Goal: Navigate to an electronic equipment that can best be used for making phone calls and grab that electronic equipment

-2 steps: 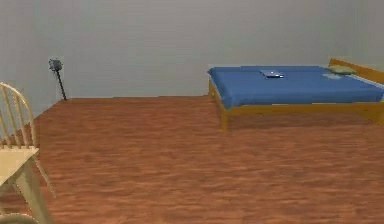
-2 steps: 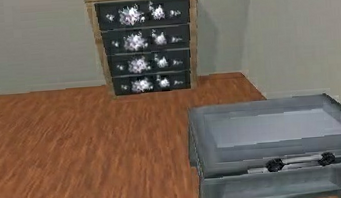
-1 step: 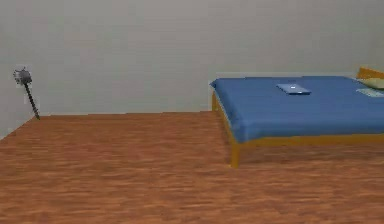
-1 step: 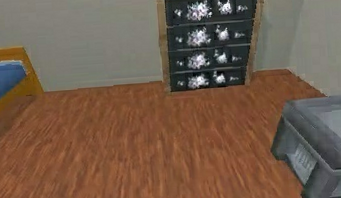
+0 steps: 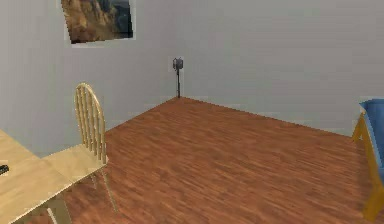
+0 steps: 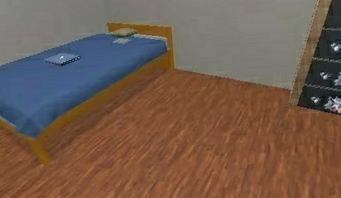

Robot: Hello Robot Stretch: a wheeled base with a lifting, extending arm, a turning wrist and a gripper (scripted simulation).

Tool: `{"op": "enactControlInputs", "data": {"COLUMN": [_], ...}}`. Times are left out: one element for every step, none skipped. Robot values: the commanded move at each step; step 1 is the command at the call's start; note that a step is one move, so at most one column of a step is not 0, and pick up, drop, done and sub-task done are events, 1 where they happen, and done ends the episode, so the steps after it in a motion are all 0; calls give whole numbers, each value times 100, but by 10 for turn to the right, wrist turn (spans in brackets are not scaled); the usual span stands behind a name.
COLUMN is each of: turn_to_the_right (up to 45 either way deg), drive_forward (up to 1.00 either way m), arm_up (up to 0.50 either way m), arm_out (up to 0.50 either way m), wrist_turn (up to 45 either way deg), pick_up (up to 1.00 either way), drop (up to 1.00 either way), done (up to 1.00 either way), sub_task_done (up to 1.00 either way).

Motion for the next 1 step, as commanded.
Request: {"op": "enactControlInputs", "data": {"turn_to_the_right": [0], "drive_forward": [45], "arm_up": [0], "arm_out": [0], "wrist_turn": [0], "pick_up": [0], "drop": [0], "done": [0], "sub_task_done": [0]}}
